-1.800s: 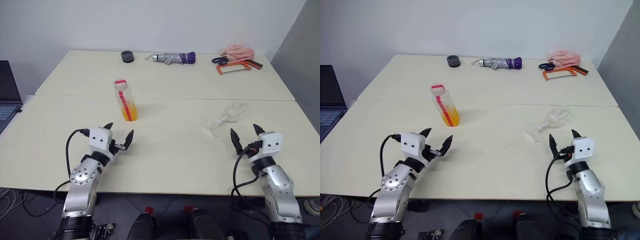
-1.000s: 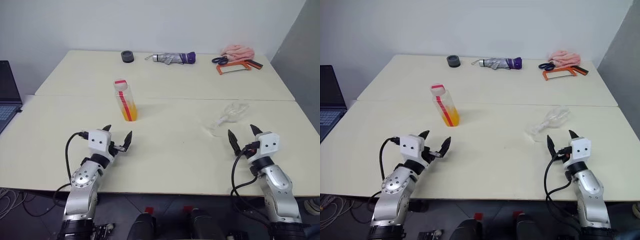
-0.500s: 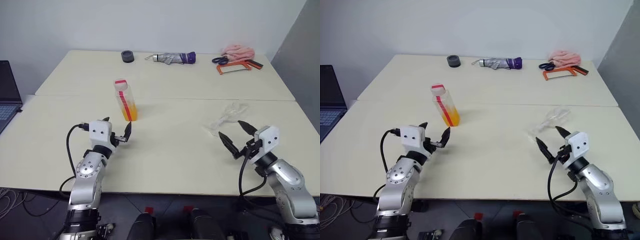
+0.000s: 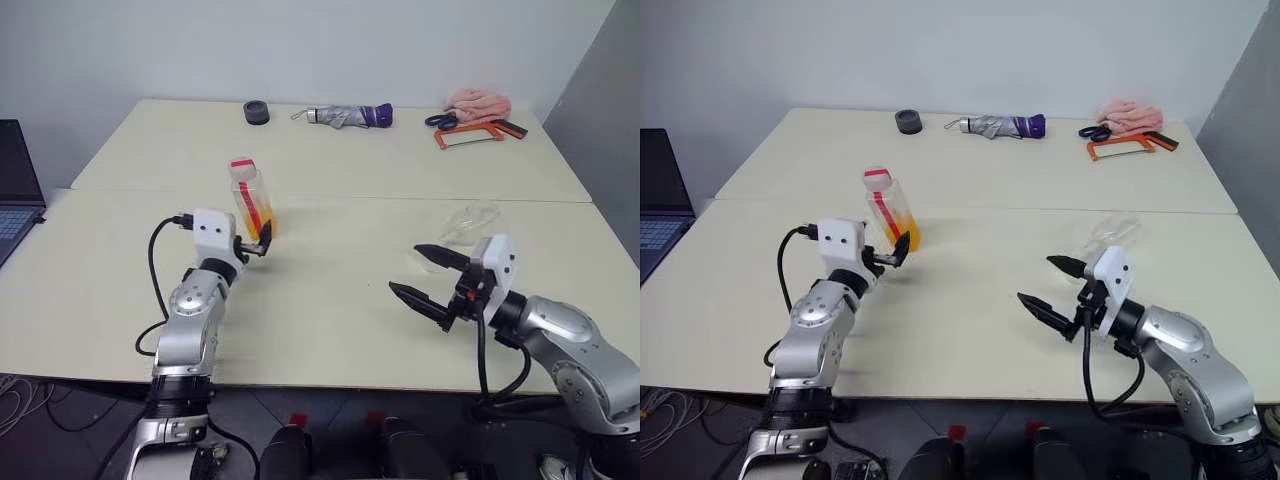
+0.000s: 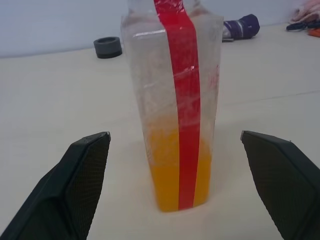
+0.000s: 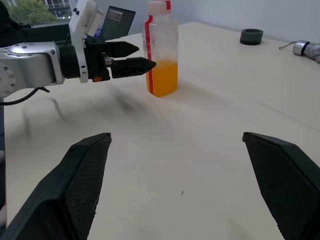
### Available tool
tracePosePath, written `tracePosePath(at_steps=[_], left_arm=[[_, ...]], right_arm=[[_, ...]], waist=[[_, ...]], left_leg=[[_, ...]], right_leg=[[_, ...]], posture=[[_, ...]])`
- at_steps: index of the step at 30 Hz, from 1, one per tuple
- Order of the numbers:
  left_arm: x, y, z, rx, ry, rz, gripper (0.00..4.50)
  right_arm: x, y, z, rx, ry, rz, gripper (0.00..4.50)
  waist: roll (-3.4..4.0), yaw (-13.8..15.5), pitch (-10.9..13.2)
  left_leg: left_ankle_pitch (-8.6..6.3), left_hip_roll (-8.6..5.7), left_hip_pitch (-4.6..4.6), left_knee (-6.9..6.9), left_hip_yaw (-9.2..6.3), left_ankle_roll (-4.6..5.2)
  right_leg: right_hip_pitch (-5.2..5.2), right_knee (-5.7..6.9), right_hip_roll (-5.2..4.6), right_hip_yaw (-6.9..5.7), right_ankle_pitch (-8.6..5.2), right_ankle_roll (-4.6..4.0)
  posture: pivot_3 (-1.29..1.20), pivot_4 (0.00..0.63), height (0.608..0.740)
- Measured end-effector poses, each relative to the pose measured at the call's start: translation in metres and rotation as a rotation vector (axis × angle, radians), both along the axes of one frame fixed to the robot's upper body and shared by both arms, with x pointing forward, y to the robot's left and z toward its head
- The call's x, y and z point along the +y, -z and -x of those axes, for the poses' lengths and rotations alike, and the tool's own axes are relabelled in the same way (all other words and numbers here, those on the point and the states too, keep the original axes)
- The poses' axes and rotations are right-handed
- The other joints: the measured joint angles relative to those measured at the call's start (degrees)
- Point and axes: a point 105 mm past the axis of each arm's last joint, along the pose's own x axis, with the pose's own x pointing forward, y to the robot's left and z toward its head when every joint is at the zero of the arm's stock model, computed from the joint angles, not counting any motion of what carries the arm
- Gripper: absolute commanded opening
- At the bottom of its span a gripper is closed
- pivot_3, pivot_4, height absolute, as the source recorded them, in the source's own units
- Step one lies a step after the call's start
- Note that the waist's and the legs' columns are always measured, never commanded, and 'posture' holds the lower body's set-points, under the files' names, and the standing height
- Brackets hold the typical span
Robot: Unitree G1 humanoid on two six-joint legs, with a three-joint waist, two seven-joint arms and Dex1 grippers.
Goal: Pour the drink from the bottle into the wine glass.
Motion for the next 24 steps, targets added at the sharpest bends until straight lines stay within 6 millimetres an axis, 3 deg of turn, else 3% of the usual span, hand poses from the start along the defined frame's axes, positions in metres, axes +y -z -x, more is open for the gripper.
tracePosePath(at_steps=[24], left_arm=[[-0.014,-0.032,-0.038,-0.045,-0.071,0.024,4.48]], right_arm=[[0.016,-0.018,-0.010,-0.053,-0.042,-0.014,4.50]], waist=[[-0.02,0.0,0.0]], left_leg=[[0.01,-0.01,-0.07,0.02,0.01,-0.02]], right_leg=[[-0.10,0.02,-0.01,0.01,0.00,0.00]], posture=[[0.00,0.150,0.740]])
